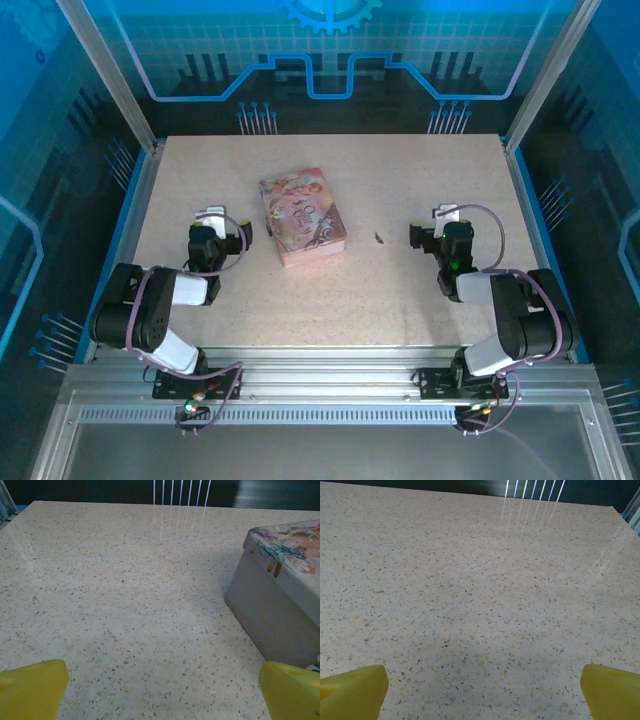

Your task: Unlock the padlock with the key

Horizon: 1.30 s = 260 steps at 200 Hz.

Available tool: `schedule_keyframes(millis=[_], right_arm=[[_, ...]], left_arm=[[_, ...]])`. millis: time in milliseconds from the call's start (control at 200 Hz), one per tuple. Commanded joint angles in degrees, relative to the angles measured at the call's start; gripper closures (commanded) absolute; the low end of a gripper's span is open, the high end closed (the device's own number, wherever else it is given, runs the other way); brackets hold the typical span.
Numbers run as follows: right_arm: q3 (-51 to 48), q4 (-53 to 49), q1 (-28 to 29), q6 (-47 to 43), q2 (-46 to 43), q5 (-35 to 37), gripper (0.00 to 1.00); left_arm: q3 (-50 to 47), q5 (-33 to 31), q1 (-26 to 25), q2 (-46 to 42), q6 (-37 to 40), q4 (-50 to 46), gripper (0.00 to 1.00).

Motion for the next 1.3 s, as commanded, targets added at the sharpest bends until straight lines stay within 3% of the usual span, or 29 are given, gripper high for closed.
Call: schedule_keyframes(millis=[0,876,1171,1296], right_arm=[[0.31,1.74,-0.11,0.13,0.25,1.01,0.0],[0.66,0.67,-0.11,0.24,-0.51,0.96,0.0],[6.91,-19.3,-0.48,1.4,-12.07,-2.14,0.0],[8.97,-25.17,-0.22,5.55,-17.42,-8.46,0.0]], left_arm=[[0.04,1.43,0.41,-0.07,1.11,1.24,0.01],[1.0,2.76,2.08,-0.7,-0.58,-0.84,0.01],[9.07,0.12,2.08,-11.06,-1.71,-22.71,0.01],[13.17,2.56,2.28,-14.0,-7.68,-27.31,0.01]])
